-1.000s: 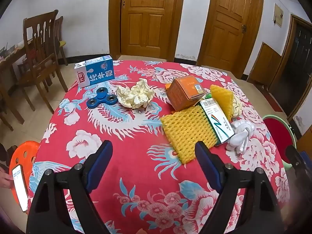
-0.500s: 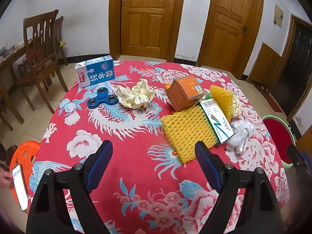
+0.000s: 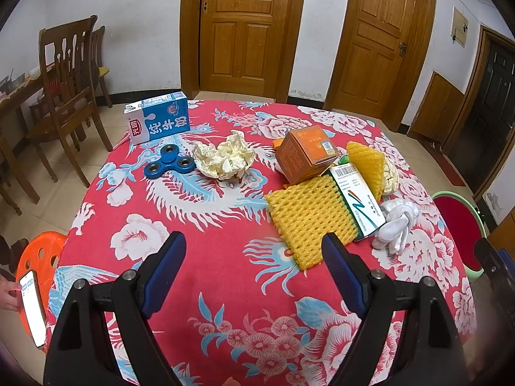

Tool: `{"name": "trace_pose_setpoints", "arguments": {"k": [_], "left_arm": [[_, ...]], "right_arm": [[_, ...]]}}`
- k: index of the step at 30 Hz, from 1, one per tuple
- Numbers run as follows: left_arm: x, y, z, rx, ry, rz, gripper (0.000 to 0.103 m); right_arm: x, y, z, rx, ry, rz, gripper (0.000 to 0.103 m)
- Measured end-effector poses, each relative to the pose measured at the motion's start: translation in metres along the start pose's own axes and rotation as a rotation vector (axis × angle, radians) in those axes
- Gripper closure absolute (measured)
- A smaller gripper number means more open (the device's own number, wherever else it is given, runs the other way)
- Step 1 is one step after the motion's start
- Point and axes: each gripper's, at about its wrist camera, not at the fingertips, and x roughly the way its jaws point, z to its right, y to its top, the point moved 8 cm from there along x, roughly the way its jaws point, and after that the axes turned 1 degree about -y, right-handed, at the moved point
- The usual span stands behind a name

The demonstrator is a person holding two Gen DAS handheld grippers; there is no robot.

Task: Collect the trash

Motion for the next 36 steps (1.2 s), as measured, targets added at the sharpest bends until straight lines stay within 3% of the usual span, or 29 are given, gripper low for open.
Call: {"name": "trace_pose_setpoints", "arguments": {"k": [36], "left_arm": [[0.0000,0.0001,-0.0002,-0.002,-0.003,0.004,0.017]], "right_arm": [[-0.0046,0.0035,-0.0016,-0.001,0.001,0.006,0.000]]}}
